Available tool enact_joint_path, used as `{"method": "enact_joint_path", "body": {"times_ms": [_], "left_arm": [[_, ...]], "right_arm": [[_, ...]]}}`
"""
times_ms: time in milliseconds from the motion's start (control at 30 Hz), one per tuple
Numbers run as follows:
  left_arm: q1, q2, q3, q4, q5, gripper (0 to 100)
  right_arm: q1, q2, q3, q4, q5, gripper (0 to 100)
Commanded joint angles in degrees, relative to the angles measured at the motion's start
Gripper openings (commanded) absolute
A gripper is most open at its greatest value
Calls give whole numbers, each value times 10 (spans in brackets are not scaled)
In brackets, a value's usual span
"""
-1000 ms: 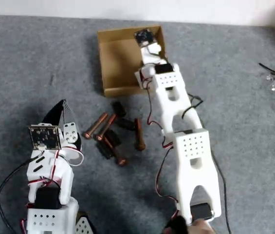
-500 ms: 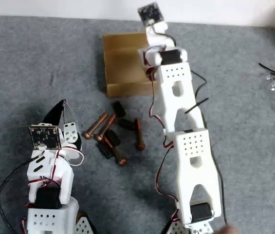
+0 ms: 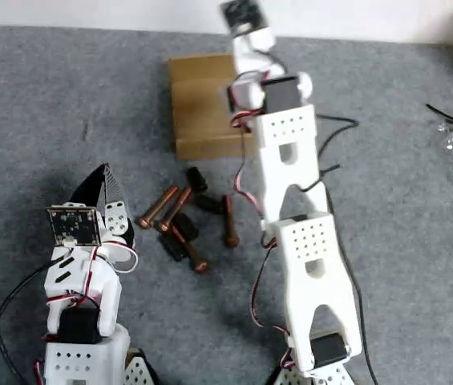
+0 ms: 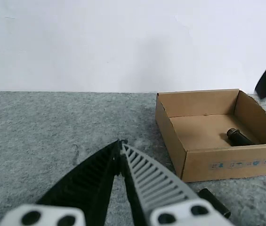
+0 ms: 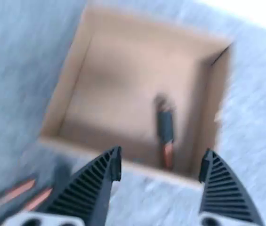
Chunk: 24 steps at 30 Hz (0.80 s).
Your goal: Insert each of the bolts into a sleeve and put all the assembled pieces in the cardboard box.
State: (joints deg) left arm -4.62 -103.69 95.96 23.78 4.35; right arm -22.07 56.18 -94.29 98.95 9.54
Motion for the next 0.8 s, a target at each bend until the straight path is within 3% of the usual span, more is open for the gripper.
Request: {"method": "enact_joint_path", "body": {"times_ms": [0, 333, 767], "left_arm": [[9, 1, 13, -10, -3, 8], [9, 1, 13, -10, -3, 8], [9, 1, 13, -10, -3, 8]], "right_arm": [[-21, -52, -87, 22, -2, 246], [-55, -189, -50, 23, -3, 246], [-156, -433, 422, 20, 2, 246]]}}
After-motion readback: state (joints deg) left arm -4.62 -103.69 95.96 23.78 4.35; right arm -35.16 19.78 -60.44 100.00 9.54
